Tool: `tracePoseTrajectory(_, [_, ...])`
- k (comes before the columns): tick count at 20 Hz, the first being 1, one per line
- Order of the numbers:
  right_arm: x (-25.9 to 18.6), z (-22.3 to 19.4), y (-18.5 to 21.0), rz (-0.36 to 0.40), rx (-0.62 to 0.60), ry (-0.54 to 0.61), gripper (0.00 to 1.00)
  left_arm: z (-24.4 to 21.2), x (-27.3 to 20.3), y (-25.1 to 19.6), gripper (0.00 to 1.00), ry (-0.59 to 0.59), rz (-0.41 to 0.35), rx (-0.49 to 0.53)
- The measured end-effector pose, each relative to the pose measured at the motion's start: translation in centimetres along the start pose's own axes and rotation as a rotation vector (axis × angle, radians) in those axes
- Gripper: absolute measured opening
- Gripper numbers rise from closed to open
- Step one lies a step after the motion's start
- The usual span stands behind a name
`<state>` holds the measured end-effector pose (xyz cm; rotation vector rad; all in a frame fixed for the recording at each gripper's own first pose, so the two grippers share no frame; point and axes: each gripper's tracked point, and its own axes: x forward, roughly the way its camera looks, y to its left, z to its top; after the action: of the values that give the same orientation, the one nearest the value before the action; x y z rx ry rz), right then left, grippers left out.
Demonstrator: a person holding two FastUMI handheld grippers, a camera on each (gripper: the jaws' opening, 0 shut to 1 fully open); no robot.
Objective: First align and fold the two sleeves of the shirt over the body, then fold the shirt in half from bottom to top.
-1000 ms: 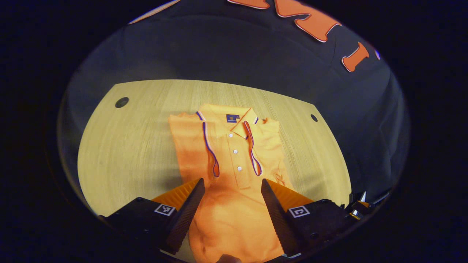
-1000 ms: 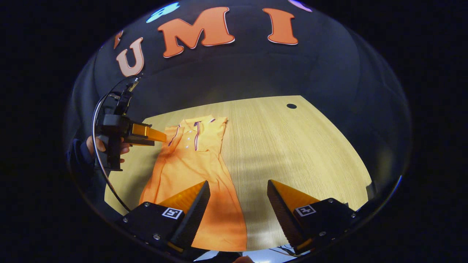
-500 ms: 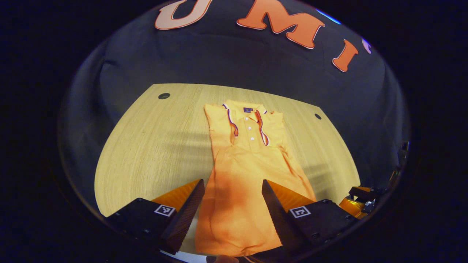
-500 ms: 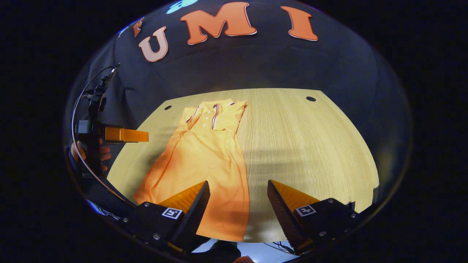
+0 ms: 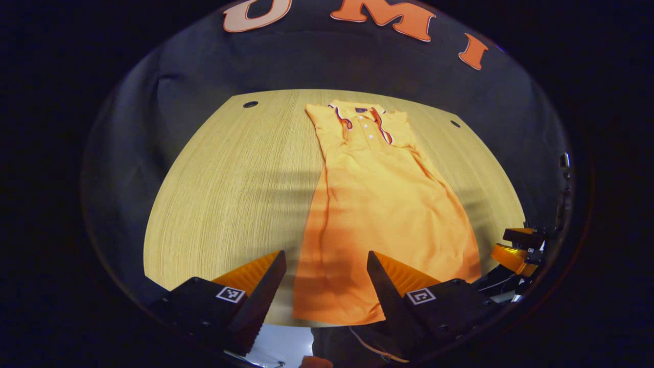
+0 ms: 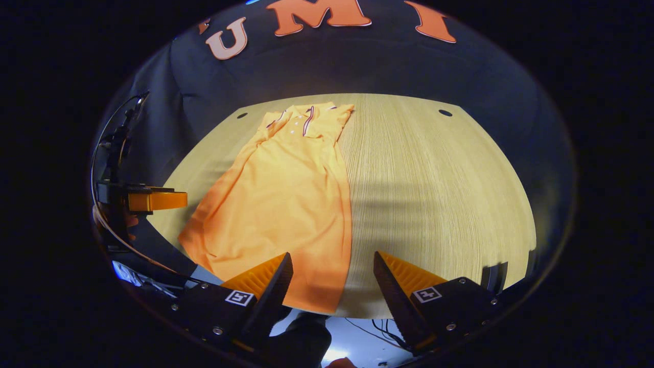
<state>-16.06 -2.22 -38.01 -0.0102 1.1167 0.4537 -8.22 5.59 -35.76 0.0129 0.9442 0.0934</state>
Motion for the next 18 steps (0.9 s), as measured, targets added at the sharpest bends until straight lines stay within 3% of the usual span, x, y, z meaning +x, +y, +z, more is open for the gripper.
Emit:
tracePoseTrajectory(7, [1.8,-4.6,1.2,0.016,-0.02,0.129,0.97,-5.8,1.6,0.0,0.99,0.102,0.03,0.046])
tracePoseTrajectory(13, [3.1,-5.4,1.6,-0.03,-0.074,0.184,0.97,-8.2,3.0,0.1,0.98,0.168,0.043,0.05])
tracePoseTrajectory(18, [3.1,-5.9,1.6,-0.074,-0.078,0.196,0.94,-7.8,3.1,-0.1,0.99,0.108,0.037,0.08])
